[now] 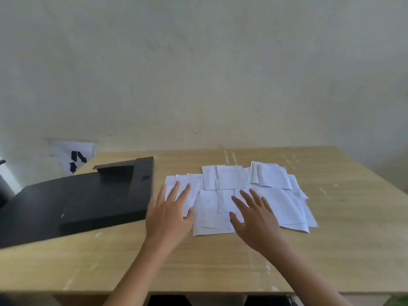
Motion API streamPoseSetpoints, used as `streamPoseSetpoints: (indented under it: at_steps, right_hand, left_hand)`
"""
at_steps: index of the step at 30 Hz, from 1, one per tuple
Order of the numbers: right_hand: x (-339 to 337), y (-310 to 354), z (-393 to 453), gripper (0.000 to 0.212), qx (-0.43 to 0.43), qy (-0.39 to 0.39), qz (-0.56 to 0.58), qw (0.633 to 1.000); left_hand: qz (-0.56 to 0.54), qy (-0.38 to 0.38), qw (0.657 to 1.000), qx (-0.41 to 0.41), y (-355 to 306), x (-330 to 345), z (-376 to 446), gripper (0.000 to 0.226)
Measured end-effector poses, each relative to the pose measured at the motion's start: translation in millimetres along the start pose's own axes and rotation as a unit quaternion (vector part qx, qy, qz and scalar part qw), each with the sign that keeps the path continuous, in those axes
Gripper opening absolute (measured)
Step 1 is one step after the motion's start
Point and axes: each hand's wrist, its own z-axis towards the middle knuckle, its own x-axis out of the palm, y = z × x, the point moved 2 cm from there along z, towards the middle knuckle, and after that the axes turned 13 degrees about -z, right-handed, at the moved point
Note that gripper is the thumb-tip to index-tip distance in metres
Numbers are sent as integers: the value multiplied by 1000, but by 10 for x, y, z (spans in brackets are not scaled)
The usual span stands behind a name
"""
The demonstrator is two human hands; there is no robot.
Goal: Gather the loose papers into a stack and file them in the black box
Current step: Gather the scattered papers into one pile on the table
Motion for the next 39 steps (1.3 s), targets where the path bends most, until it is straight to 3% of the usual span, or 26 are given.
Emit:
streamPoseSetpoints:
  at_steps: [10,14,18,22,26,29,31,35,39]
  right_hand:
    - [291,-53,91,55,20,59,74,995]
    - [245,-148,149,52,18,34,92,995]
    - [283,-387,228,53,55,63,31,996]
    - [322,-408,280,54,43,91,36,994]
    - [309,-379,331,51,28,68,47,996]
    - [293,-544,272,46,85,2,59,995]
    - [278,-729,222,46,148,-26,20,989]
    - [316,-918,138,44,251,61,8,966]
    - [378,-821,156,45,205,73,22,976]
  left_hand:
    - [-57,39,996,-54,239,574,122,58]
    - [-59,28,996,-65,226,565,93,58]
    - [-36,51,997,-50,200,549,83,71]
    - [-30,77,996,-31,127,566,191,54]
    - [-29,96,995,-10,-1,614,357,53]
    - [-55,38,998,-16,39,567,396,55]
    - [-51,17,997,-61,164,545,431,59]
    - [-26,96,984,-150,316,578,427,71]
    - [-36,108,986,-119,145,652,328,71]
